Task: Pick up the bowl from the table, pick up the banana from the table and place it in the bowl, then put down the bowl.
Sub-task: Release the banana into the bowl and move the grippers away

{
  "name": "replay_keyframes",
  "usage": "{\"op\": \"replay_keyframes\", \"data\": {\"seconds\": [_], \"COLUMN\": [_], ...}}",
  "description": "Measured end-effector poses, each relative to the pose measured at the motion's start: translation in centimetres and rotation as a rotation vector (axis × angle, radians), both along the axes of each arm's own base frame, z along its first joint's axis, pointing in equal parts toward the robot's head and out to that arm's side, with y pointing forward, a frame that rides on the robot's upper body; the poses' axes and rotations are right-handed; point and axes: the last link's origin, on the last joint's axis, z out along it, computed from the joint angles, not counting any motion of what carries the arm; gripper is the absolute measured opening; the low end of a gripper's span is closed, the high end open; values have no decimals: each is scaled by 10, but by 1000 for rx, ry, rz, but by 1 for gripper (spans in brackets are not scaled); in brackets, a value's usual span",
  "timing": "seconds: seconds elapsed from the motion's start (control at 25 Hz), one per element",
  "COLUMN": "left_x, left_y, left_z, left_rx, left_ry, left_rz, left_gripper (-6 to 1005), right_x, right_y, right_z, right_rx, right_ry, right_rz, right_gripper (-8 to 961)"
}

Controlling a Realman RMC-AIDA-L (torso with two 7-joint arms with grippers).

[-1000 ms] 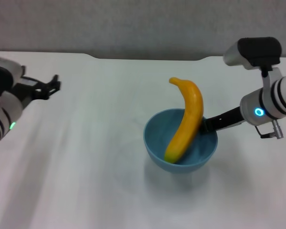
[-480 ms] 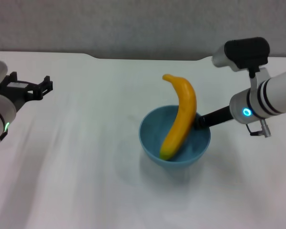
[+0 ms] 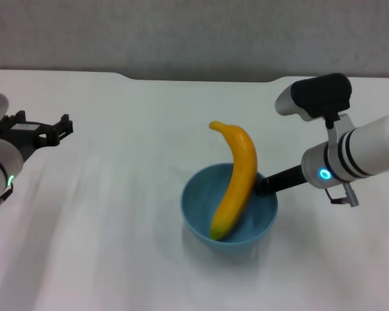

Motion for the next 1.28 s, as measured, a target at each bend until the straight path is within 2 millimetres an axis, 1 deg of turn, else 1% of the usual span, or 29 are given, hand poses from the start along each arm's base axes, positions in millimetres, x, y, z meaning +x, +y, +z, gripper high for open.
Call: {"op": "replay_keyframes", "data": {"seconds": [0.24, 0.48, 0.96, 1.12, 1.28], "left_x": [-1, 0, -2, -5, -8], "left_y": [-1, -2, -3, -4, -7], "left_z": [-1, -4, -2, -4, -4], "left_rx": [-1, -11, -3, -9, -11], "left_ry": [-5, -45, -72, -71, -74], "left_rz": [4, -8, -2, 3, 7], "left_gripper": [896, 896, 895, 895, 895], "right_x": [4, 16, 18, 20, 17], "right_y": [-3, -7, -6, -9, -12], "right_z": [-1, 1, 3, 7, 12], "right_rx": [-2, 20, 20, 38, 64], "right_ry": [2, 5, -5, 7, 33], "right_rz": [-6, -25, -4, 17, 52], "right_gripper": [34, 33, 33, 136, 264]}}
